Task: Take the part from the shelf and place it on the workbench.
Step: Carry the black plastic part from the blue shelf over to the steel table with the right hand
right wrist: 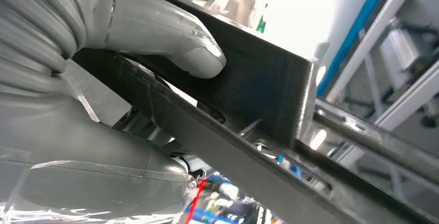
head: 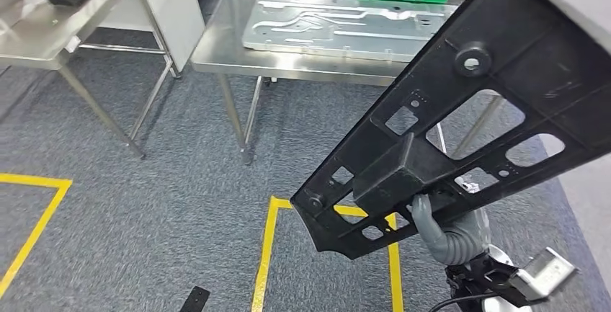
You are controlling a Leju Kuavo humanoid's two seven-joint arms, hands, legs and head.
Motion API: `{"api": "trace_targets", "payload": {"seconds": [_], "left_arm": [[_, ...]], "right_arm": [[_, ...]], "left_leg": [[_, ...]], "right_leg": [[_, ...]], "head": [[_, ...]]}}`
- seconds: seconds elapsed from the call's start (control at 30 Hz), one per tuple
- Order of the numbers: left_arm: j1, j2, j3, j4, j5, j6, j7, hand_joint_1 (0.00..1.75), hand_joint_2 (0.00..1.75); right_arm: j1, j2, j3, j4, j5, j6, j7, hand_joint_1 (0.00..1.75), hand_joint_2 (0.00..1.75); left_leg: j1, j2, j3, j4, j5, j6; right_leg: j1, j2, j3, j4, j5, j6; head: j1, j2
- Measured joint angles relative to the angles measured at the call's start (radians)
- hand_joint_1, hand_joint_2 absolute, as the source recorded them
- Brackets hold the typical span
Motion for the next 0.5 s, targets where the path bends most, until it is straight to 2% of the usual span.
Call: {"api": "trace_targets", "payload": {"seconds": [0.03, 0.07, 0.1, 0.13, 0.17, 0.2, 0.23, 0.27, 0.3, 0.33, 0.37, 0.4, 0.43, 0.47, 0.5], "left_arm": [[-0.003, 0.0, -0.001, 0.0, -0.003, 0.001, -0.001, 0.0, 1.75], [-0.005, 0.0, -0.003, 0.0, -0.005, 0.0, -0.001, 0.0, 1.75], [-0.005, 0.0, -0.005, 0.0, -0.006, 0.0, 0.0, 0.0, 1.75], [-0.004, 0.001, -0.006, 0.0, -0.008, -0.001, 0.001, 0.0, 1.75], [-0.004, 0.001, -0.007, 0.0, -0.009, -0.001, 0.003, 0.0, 1.75], [-0.004, 0.002, -0.007, 0.0, -0.01, -0.001, 0.004, 0.0, 1.75], [-0.004, 0.002, -0.008, 0.0, -0.011, -0.002, 0.004, 0.0, 1.75], [-0.005, 0.002, -0.008, 0.0, -0.012, -0.002, 0.005, 0.0, 1.75], [-0.006, 0.002, -0.008, 0.0, -0.013, -0.002, 0.005, 0.0, 1.75], [-0.006, 0.003, -0.009, 0.0, -0.014, -0.002, 0.006, 0.0, 1.75], [-0.004, 0.003, -0.009, 0.0, -0.014, -0.003, 0.006, 0.0, 1.75], [-0.002, 0.004, -0.01, 0.0, -0.014, -0.002, 0.006, 0.0, 1.75], [-0.001, 0.005, -0.011, 0.0, -0.014, -0.002, 0.007, 0.0, 1.75], [-0.001, 0.006, -0.013, 0.0, -0.014, -0.002, 0.008, 0.0, 1.75], [-0.002, 0.007, -0.014, 0.0, -0.015, -0.002, 0.009, 0.0, 1.75]], "right_arm": [[0.008, 0.0, -0.004, -0.005, 0.003, 0.0, 0.0, 1.75, 1.75], [0.016, 0.0, -0.007, -0.008, 0.006, 0.0, 0.0, 1.75, 1.75], [0.023, 0.0, -0.011, -0.011, 0.008, 0.0, 0.0, 1.75, 1.75], [0.029, 0.0, -0.015, -0.014, 0.01, 0.0, 0.0, 1.75, 1.75], [0.033, 0.0, -0.019, -0.018, 0.011, -0.001, 0.0, 1.75, 1.75], [0.036, -0.001, -0.021, -0.022, 0.012, -0.001, 0.0, 1.75, 1.75], [0.037, -0.001, -0.023, -0.025, 0.012, 0.0, 0.0, 1.75, 1.75], [0.039, -0.002, -0.024, -0.028, 0.013, -0.001, 0.0, 1.75, 1.75], [0.041, -0.002, -0.024, -0.03, 0.014, -0.001, 0.0, 1.75, 1.75], [0.043, -0.003, -0.025, -0.032, 0.014, -0.001, 0.001, 1.75, 1.75], [0.044, -0.003, -0.025, -0.035, 0.015, -0.001, 0.001, 1.75, 1.75], [0.044, -0.003, -0.025, -0.037, 0.016, -0.001, 0.001, 1.75, 1.75], [0.044, -0.003, -0.025, -0.039, 0.018, -0.001, 0.0, 1.75, 1.75], [0.045, -0.003, -0.025, -0.041, 0.02, -0.001, -0.001, 1.75, 1.75], [0.047, -0.003, -0.025, -0.043, 0.023, -0.001, -0.002, 1.75, 1.75]], "left_leg": [[0.0, -0.012, 0.0, 0.0, 0.0, 0.004], [-0.001, -0.026, 0.0, 0.0, -0.001, 0.006], [-0.001, -0.042, 0.001, 0.001, -0.002, 0.007], [-0.002, -0.058, 0.002, 0.003, -0.003, 0.006], [-0.002, -0.073, 0.004, 0.005, -0.005, 0.005], [-0.001, -0.088, 0.006, 0.009, -0.008, 0.002], [-0.002, -0.102, 0.006, 0.013, -0.011, -0.002], [-0.002, -0.115, 0.004, 0.018, -0.014, -0.006], [-0.001, -0.126, 0.0, 0.022, -0.017, -0.012], [0.002, -0.138, -0.004, 0.022, -0.017, -0.018], [0.004, -0.15, -0.008, 0.021, -0.016, -0.025], [0.006, -0.153, -0.01, 0.021, -0.016, -0.031], [0.003, -0.135, -0.013, 0.028, -0.021, -0.036], [0.001, -0.104, -0.023, 0.053, -0.036, -0.041], [0.0, -0.066, -0.044, 0.1, -0.061, -0.045]], "right_leg": [[0.0, 0.027, -0.037, 0.071, -0.033, 0.001], [0.0, 0.04, -0.074, 0.137, -0.057, 0.002], [0.0, 0.045, -0.101, 0.179, -0.062, 0.003], [0.0, 0.047, -0.112, 0.184, -0.046, 0.003], [-0.001, 0.05, -0.103, 0.15, -0.011, 0.002], [-0.003, 0.062, -0.08, 0.087, 0.034, 0.001], [-0.006, 0.09, -0.054, 0.021, 0.068, -0.002], [-0.009, 0.116, -0.033, -0.034, 0.091, -0.004], [-0.01, 0.137, -0.021, -0.067, 0.1, -0.006], [-0.009, 0.147, -0.017, -0.079, 0.097, -0.009], [-0.008, 0.138, -0.015, -0.084, 0.096, -0.012], [-0.009, 0.126, -0.012, -0.088, 0.097, -0.017], [-0.011, 0.114, -0.006, -0.093, 0.097, -0.023], [-0.012, 0.101, 0.001, -0.099, 0.097, -0.029], [-0.013, 0.087, 0.007, -0.103, 0.096, -0.034]], "head": [[0.0, 0.0], [0.001, 0.0], [0.001, 0.0], [0.001, 0.0], [0.001, 0.0], [0.001, 0.0], [0.001, 0.0], [0.001, 0.0], [0.0, 0.0], [0.0, 0.0], [0.0, 0.0], [0.0, 0.0], [0.0, 0.0], [-0.001, 0.0], [-0.001, 0.0]]}}
